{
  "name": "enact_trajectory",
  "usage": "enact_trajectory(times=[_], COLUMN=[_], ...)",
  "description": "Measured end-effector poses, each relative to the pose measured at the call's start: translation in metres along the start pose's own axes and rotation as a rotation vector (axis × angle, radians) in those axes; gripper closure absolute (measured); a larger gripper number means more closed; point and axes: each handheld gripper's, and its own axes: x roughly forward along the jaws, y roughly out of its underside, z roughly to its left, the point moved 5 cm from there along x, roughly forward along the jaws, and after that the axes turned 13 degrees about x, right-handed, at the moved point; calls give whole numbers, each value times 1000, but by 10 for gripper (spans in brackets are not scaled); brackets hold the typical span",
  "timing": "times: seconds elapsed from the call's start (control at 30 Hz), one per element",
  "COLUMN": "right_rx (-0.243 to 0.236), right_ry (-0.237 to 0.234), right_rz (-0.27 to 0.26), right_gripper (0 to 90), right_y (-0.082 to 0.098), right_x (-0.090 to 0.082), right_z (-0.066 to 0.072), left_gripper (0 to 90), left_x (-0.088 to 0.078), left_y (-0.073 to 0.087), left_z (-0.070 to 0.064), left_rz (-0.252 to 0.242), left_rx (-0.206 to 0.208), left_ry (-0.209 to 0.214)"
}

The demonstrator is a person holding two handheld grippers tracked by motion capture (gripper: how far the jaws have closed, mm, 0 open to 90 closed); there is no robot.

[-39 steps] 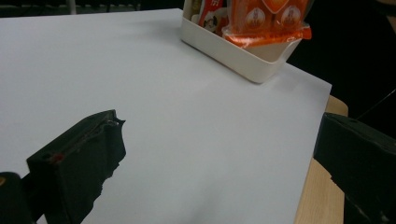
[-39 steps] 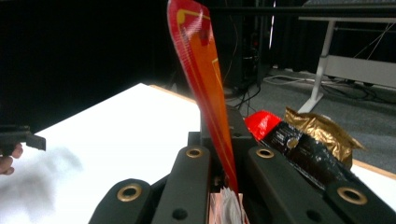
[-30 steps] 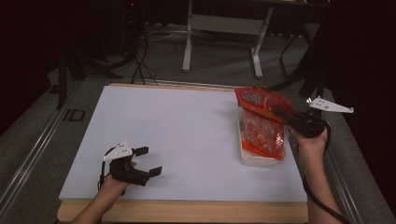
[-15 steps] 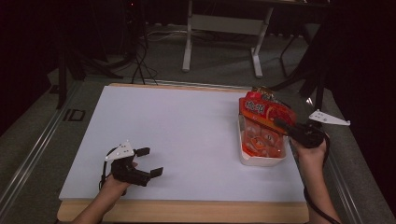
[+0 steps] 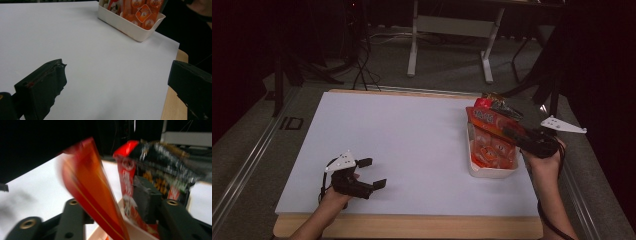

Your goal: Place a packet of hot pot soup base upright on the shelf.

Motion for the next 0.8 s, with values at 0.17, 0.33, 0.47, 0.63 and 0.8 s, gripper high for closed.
enact_trajectory(times=[0.17,0.33,0.47,0.63,0.8], right_rx=[-40,-103,-140,-145,-169], right_ry=[12,12,-2,-78,-131], right_rz=[-37,-70,-88,-81,0], right_gripper=[378,289,260,209,138], right_y=[-22,-38,-45,-42,-23], right_x=[-9,-15,-20,-19,-6], right_z=[19,47,64,88,97], left_gripper=[8,8,8,8,8], left_x=[1,1,1,2,2], left_y=[1,2,3,3,3], left_z=[0,1,0,-1,-2], left_rz=[3,8,9,10,14], left_rx=[8,11,12,22,30], left_ry=[-4,-10,-8,-5,-1])
